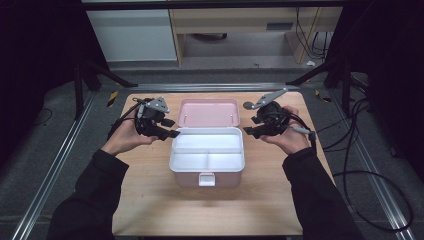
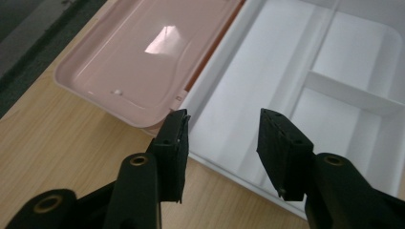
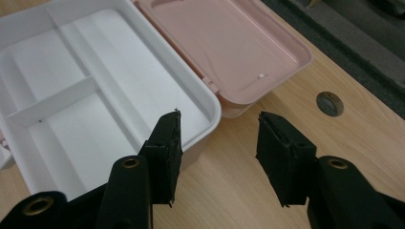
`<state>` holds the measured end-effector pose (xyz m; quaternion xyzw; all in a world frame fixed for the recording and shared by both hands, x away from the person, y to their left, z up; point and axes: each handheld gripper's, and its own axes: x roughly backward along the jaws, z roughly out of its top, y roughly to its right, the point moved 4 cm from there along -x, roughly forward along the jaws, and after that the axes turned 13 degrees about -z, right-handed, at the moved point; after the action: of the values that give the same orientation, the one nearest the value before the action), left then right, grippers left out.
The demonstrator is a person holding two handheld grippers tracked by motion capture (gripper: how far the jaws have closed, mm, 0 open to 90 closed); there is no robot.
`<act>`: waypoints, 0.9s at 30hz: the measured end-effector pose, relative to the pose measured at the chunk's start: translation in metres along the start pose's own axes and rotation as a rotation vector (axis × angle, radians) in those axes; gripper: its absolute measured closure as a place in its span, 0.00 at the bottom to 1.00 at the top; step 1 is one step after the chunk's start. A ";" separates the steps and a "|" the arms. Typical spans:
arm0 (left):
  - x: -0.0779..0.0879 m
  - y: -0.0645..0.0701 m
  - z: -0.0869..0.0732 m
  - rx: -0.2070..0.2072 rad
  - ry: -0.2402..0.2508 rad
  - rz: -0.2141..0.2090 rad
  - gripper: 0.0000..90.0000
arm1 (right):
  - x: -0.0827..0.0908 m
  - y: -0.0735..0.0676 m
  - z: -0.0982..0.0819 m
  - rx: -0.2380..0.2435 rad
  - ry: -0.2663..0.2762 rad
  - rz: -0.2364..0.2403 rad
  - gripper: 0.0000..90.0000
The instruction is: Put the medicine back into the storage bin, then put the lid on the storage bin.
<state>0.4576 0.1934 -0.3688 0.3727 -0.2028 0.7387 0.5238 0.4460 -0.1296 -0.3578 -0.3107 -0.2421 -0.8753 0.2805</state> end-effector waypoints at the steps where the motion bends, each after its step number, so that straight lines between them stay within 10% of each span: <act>1: 0.000 -0.002 0.000 0.011 0.013 0.014 0.54 | 0.001 0.003 -0.001 -0.011 0.009 -0.013 0.56; 17: -0.005 -0.045 0.011 0.155 0.177 0.155 0.46 | -0.010 0.042 0.005 -0.243 0.115 -0.086 0.44; 27: -0.015 -0.064 0.011 0.195 0.219 0.192 0.45 | -0.031 0.059 0.019 -0.247 0.138 -0.142 0.40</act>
<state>0.5228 0.1998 -0.3792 0.3182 -0.1066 0.8377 0.4309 0.5121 -0.1507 -0.3510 -0.2643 -0.1340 -0.9353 0.1935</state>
